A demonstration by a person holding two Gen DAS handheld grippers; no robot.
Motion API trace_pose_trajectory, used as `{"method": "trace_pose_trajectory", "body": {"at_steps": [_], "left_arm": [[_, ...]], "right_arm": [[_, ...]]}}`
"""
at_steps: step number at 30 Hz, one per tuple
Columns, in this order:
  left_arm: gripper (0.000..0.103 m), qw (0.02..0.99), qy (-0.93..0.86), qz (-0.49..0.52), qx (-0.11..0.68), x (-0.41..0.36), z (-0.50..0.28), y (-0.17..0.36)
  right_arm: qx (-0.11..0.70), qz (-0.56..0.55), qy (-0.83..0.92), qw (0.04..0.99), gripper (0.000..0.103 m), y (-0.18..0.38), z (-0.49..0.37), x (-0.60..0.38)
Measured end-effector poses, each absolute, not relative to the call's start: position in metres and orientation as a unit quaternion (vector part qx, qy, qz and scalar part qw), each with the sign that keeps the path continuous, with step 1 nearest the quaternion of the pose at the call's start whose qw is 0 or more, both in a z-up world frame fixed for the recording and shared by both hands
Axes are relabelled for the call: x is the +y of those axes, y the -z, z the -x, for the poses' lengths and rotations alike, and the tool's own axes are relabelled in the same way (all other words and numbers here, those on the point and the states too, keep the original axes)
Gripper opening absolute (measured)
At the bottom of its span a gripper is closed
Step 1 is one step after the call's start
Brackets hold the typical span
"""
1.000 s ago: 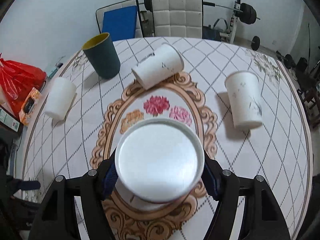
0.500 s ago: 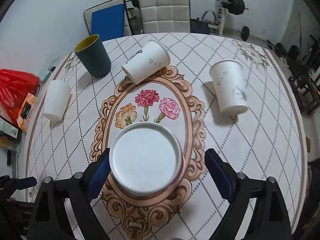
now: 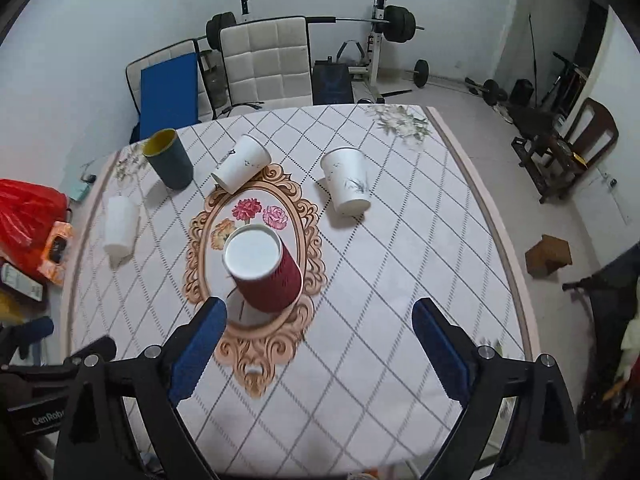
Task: Flip cup upside down
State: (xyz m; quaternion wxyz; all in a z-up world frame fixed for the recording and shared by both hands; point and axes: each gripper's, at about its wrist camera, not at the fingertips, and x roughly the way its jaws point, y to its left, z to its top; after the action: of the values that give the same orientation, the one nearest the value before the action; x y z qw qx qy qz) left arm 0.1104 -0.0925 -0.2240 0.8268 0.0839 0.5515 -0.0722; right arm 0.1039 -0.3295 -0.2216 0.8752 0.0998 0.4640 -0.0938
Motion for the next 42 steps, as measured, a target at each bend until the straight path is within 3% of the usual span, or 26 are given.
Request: {"method": "trace_pose_trajectory", "body": {"at_steps": [18, 32, 42], "left_arm": [[0.097, 0.887, 0.068, -0.055, 0.453, -0.095, 0.005, 0.08], [0.097, 0.903, 0.058, -0.049, 0.423, -0.098, 0.05, 0.042], [0.098, 0.906, 0.042, -0.048, 0.419, -0.098, 0.061, 0.041]], "right_arm": [[0.395, -0.073, 0.09, 0.911, 0.097, 0.062, 0.039, -0.341], [0.361, -0.062, 0.076, 0.927, 0.1, -0.001, 0.1, -0.347], [0.365, -0.059, 0.075, 0.926, 0.101, -0.001, 0.103, -0.348]]}}
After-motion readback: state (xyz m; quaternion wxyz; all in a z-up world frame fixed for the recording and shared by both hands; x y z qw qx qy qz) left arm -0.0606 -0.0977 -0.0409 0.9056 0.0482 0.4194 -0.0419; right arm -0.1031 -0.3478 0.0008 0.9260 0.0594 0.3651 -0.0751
